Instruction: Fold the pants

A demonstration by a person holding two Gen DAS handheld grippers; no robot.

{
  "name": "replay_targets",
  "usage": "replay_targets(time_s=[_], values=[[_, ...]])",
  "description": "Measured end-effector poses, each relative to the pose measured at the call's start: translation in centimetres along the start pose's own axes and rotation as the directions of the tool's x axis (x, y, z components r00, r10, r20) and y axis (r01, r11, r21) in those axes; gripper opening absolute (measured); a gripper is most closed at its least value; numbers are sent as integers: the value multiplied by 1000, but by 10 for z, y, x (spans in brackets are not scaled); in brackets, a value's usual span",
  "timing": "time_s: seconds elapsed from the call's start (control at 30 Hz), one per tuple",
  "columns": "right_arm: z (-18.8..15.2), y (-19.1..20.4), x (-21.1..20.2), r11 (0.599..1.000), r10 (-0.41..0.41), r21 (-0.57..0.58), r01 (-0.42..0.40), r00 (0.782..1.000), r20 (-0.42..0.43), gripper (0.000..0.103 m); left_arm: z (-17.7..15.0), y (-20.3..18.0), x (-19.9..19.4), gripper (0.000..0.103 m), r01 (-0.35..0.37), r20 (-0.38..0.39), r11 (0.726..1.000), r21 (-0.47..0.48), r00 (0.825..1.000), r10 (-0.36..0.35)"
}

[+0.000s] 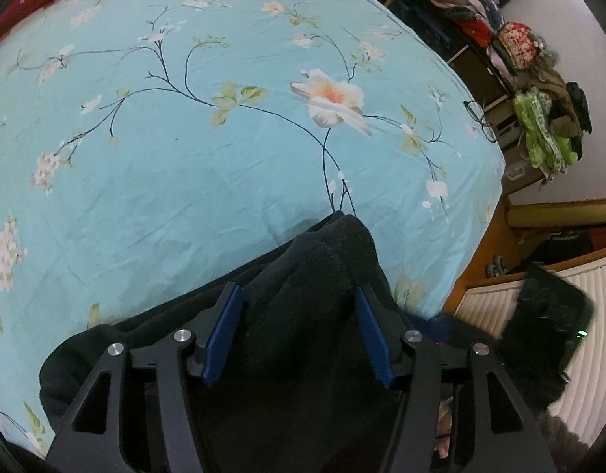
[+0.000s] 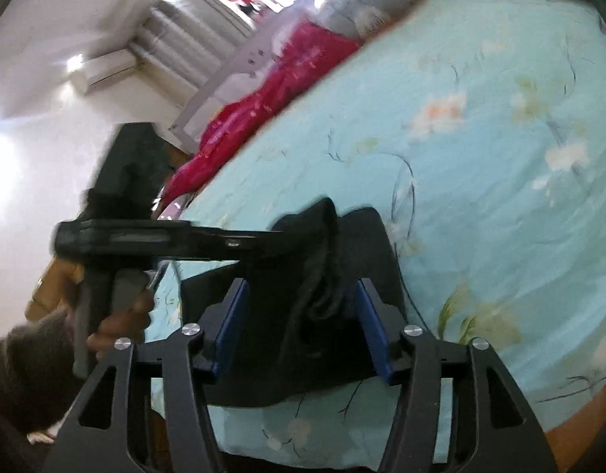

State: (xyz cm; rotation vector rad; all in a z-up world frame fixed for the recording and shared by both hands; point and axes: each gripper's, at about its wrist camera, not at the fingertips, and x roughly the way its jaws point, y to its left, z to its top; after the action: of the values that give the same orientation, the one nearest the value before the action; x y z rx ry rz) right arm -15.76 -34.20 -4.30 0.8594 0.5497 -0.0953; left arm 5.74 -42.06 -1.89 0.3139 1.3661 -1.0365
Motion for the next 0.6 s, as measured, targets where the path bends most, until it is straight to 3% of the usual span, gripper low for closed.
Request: replay_targets(time_s=[0.03, 0.07, 0.23, 0.33, 0.4, 0.47, 0.6], values=[[-2, -6, 10, 999, 46, 30, -44, 998, -37, 59, 0, 0, 0, 61, 3, -4, 1000, 2, 1000, -3], [-4, -9, 15, 999, 39, 28, -38, 998, -52, 59, -1, 0, 0, 61, 10, -8, 1000, 1, 1000, -10], [-8, -9, -3, 993, 111, 43, -111, 994, -10, 59, 2, 1, 5, 67, 8, -3, 1000, -8, 1000, -8], [-7, -1, -5, 996, 83, -27, -83, 997, -11, 59, 3, 2, 12, 66, 21, -12, 1000, -20, 1000, -21], [-10, -1, 2, 997, 54, -58, -56, 998, -32, 59, 3, 3, 14, 59, 31, -10, 999, -33, 999, -31], [-12, -1, 12, 993, -40, -117, 32, 997, -65, 52, 0, 4, 15, 58, 33, -8, 998, -56, 999, -34], [-6, 11, -14, 995, 24, -92, -23, 1000, 8, 52, 1, 5, 11, 58, 51, -13, 996, -70, 999, -52]])
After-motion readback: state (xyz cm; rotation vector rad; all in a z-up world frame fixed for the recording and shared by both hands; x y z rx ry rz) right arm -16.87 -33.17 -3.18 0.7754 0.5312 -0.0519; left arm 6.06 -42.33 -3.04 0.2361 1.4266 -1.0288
